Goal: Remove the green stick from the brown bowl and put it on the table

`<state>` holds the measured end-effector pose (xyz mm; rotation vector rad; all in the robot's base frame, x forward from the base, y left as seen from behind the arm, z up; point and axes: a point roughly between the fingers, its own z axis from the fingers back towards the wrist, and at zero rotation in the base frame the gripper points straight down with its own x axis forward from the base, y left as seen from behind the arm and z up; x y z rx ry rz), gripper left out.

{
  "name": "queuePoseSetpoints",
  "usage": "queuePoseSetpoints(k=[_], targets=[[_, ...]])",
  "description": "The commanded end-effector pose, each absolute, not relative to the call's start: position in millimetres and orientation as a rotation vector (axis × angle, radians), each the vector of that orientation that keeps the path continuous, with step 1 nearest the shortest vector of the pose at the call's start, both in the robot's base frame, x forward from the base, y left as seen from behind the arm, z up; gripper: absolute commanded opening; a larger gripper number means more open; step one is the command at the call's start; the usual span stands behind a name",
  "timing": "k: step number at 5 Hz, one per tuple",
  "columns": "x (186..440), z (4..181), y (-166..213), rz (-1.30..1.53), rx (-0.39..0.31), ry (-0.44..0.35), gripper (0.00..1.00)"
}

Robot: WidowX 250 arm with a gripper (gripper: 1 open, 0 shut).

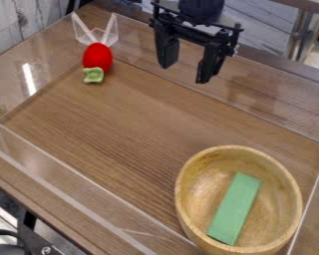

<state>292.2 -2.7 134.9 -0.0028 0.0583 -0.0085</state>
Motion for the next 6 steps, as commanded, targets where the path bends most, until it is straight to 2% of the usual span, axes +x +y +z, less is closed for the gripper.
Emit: queuePoseSetpoints(k=[1,3,4,5,6], targets=[[276.6,127.4,-4.9,-0.022,-0.009,0.088,1.00],[254.5,103.9,-82.7,-0.091,-0.030,0.078,1.00],[254.3,93.3,-110.3,-0.051,-0.058,0.059,1.00],[257.0,81.0,-122.0,0.012,-0.093,0.040,1.00],[240.5,70.1,-109.7,0.086,-0.106,0.017,1.00]])
